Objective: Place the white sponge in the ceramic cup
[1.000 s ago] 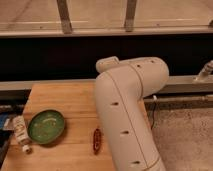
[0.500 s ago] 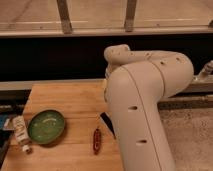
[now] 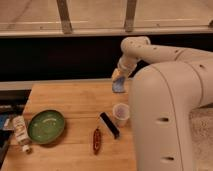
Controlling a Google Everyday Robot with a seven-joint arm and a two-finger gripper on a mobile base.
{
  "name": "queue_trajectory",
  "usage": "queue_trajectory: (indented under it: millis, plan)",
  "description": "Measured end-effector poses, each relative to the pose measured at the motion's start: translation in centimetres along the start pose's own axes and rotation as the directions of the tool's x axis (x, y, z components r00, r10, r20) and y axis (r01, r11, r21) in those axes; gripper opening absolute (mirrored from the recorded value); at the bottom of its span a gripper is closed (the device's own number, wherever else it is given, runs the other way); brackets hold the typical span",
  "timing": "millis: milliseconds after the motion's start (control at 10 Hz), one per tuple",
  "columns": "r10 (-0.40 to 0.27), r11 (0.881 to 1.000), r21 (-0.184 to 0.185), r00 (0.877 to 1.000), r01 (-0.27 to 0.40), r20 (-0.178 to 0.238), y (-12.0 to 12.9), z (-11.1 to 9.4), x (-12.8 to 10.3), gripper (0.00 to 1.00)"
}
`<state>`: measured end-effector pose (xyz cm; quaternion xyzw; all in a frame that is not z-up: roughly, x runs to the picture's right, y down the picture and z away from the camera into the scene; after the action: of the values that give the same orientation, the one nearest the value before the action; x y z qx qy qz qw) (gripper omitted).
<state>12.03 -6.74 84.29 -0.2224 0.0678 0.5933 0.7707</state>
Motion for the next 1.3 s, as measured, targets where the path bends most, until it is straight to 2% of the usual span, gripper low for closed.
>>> queue_trajectory:
  millis: [300,500,900,1100,1300]
  plan:
    - [0.069,0.998,0.004,0.997,-0.069,0.044,-2.9,-2.0,2.0,0.0]
    - [0.116,0.993,0.009,0.991,-0.116,0.067,-4.8,-3.6,4.3,0.0]
    - [0.154,0.987,0.034,0.986,-0.156,0.058,-4.3,-5.4,8.3,0.0]
    - [0.141,0.989,0.034,0.989,-0.142,0.039,-3.2,-5.6,9.0,0.0]
    - [0.128,0.991,0.029,0.992,-0.129,0.012,-2.5,-4.9,9.5,0.0]
